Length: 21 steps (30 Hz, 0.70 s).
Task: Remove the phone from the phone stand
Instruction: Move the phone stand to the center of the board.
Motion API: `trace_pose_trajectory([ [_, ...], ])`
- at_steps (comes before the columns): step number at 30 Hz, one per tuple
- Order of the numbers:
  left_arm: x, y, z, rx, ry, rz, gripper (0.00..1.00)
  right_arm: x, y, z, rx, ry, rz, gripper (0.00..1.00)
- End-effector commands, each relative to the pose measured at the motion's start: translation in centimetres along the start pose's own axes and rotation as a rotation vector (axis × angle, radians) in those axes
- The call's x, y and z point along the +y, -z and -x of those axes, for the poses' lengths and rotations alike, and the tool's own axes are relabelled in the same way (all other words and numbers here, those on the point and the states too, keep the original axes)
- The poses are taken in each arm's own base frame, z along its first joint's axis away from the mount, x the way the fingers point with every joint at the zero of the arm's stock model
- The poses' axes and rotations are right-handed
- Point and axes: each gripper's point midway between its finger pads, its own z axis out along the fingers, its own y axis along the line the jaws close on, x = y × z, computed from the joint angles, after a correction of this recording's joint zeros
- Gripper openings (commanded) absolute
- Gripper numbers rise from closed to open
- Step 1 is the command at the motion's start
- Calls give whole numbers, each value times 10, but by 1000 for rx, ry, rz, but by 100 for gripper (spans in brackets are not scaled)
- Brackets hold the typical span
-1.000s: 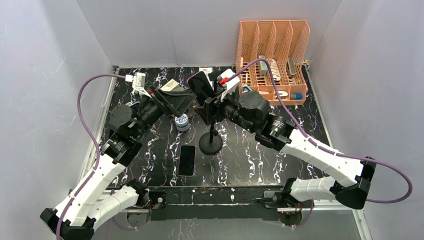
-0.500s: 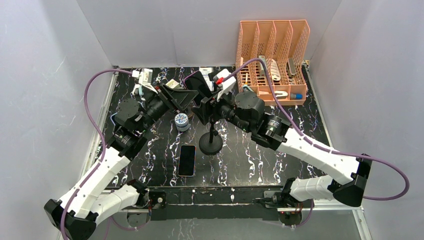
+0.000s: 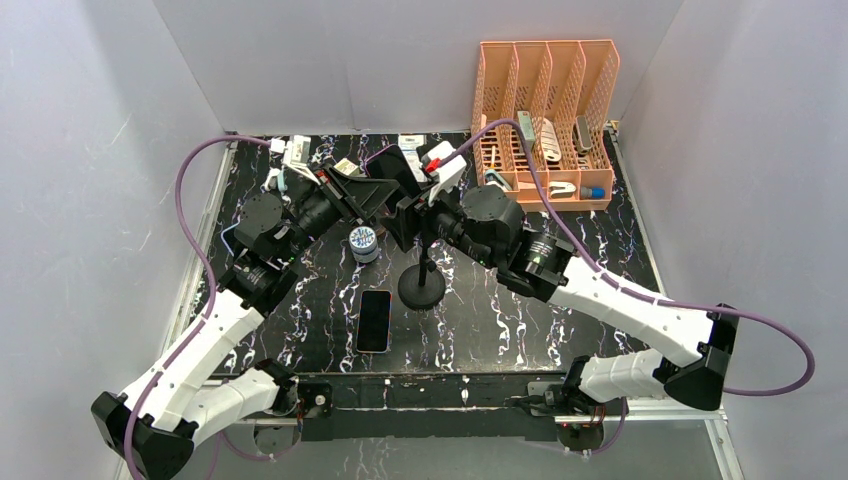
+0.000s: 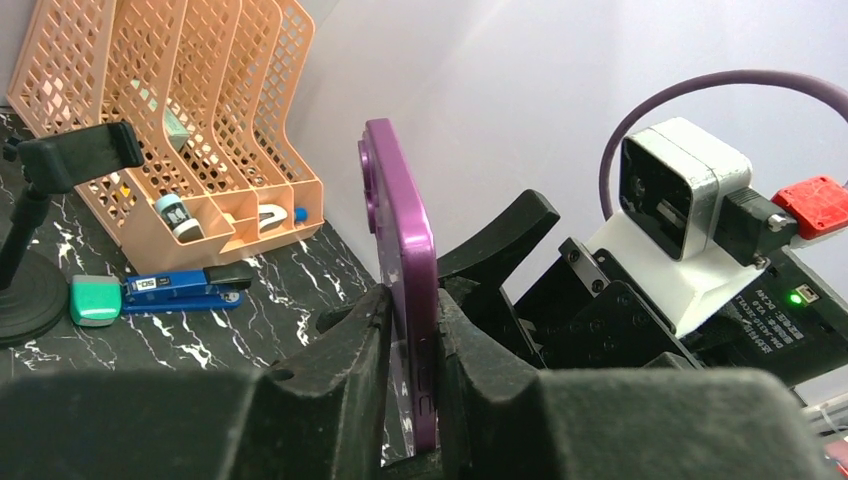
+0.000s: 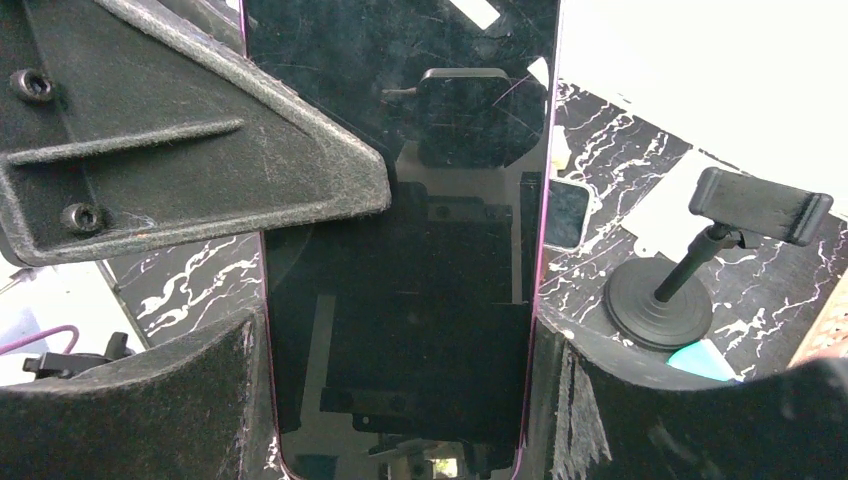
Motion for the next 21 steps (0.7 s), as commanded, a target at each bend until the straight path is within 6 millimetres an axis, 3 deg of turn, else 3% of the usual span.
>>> trace_pose_trajectory([
  [1,-18,1,14,-30,-12,-44,17,1,5,58,-169,-8,-30,1],
  [3,-17,1,13,-26,-10,-41,15,0,4,56,-164,-4,-42,1],
  [7,-16,1,12,-24,-10,-37,0,2,3,53,-154,1,-44,1],
  [8,-14,2,12,-27,-9,-28,0,4,4,53,-150,4,-33,9],
  [9,-14,3,13,-32,-12,-22,0,6,5,52,-140,6,-18,23],
  [10,-13,4,13,-33,-14,-17,0,9,7,51,-128,7,4,43],
  [11,-12,5,14,-38,-15,-13,0,13,9,51,-121,2,21,55],
  [14,-11,9,16,-54,-16,0,0,18,19,57,-113,-22,51,80],
  [15,-10,9,17,-58,-15,8,0,19,23,59,-112,-24,60,96],
  [21,-14,19,32,-121,-7,29,0,20,54,75,-141,-67,93,99],
])
